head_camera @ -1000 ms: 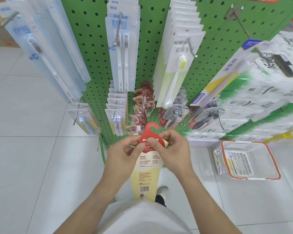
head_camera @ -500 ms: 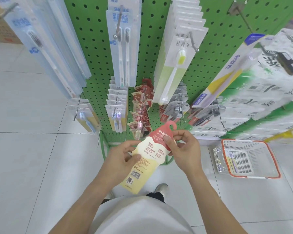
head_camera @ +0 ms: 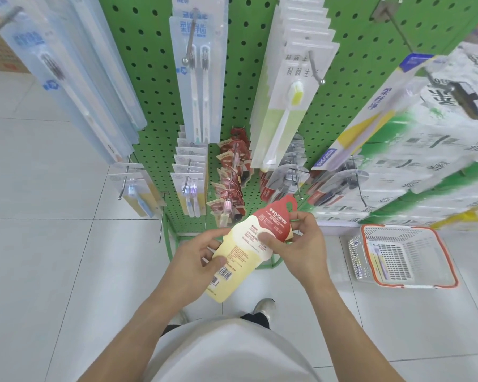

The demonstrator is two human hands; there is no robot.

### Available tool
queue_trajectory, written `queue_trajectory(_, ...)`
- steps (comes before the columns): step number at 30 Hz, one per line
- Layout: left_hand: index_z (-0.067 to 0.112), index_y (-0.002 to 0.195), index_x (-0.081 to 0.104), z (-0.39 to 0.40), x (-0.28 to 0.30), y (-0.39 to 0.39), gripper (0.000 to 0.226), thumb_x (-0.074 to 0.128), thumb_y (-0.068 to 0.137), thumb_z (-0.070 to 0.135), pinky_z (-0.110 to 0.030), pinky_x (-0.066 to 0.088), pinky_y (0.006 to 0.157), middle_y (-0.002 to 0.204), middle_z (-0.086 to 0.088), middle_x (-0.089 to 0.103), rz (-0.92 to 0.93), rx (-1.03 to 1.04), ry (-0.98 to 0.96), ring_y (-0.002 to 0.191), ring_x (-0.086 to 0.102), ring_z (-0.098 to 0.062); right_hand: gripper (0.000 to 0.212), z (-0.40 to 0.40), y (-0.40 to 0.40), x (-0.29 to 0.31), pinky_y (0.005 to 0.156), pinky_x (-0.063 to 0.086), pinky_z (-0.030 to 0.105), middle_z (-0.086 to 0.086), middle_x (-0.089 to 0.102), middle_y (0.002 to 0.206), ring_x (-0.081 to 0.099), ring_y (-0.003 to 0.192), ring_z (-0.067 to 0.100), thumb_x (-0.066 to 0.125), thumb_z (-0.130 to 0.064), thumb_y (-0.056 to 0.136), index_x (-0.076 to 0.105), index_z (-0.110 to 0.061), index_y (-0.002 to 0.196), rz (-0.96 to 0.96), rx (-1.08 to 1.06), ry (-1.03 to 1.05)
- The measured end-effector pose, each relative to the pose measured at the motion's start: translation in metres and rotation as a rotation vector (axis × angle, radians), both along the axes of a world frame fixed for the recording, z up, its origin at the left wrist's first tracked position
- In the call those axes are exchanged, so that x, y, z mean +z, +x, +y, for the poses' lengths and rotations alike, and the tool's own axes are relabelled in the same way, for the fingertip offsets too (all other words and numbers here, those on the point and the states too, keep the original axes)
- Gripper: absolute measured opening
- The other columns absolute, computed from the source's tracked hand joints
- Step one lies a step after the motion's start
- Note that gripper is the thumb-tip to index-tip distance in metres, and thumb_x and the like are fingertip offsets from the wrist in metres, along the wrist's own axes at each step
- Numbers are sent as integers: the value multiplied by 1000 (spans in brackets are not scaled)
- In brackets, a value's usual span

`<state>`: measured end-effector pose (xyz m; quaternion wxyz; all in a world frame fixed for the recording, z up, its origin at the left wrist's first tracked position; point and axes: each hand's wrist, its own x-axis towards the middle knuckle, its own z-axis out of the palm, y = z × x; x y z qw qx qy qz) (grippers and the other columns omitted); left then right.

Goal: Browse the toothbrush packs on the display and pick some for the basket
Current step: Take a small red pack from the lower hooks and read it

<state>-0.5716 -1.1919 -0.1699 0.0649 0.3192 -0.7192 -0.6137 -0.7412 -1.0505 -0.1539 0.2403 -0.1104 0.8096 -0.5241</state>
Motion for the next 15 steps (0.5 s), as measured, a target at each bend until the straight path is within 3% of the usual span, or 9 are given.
queue_trajectory(6, 56, 122, 55, -1, 3, -3, 62, 73, 89, 6, -18, 50, 64, 99, 10, 70, 3, -9, -15, 73, 65, -12, 40, -4, 6, 5, 51, 60, 37, 5, 68, 86, 75, 68, 22, 87, -2, 76, 60, -18, 100, -100, -140, -223)
queue_trajectory(9, 63, 117, 53, 3, 3, -5, 65, 79, 85, 12, -16, 46, 63, 97, 13, 70, -26, 6, -94, 62, 55, -2, 21, -4, 5, 4, 47, 58, 34, 14, 64, 85, 73, 64, 14, 78, -7, 86, 60, -12, 96, -143, -183, -256)
queue_trajectory(11, 65, 111, 57, 4, 1, -6, 59, 80, 84, 17, -23, 51, 65, 91, 19, 67, -36, 47, -136, 61, 54, -4, 16, -3, 2, 3, 46, 57, 32, 18, 64, 83, 71, 62, 10, 76, -11, 90, 61, -6, 94, -152, -197, -235)
queue_trajectory(13, 57, 109, 62, 3, 1, -8, 45, 81, 85, 24, -29, 54, 66, 84, 23, 64, -45, 77, -150, 58, 53, -3, 19, -1, -1, 2, 45, 56, 30, 22, 67, 82, 72, 62, 15, 76, -13, 90, 61, -2, 93, -163, -177, -205)
queue_trajectory(15, 44, 114, 63, 1, 3, -11, 37, 80, 85, 29, -26, 51, 67, 84, 21, 63, -100, 69, -195, 60, 56, 1, 20, 0, -1, 2, 44, 56, 32, 26, 69, 85, 74, 66, 23, 77, -13, 89, 59, -3, 91, -176, -136, -202)
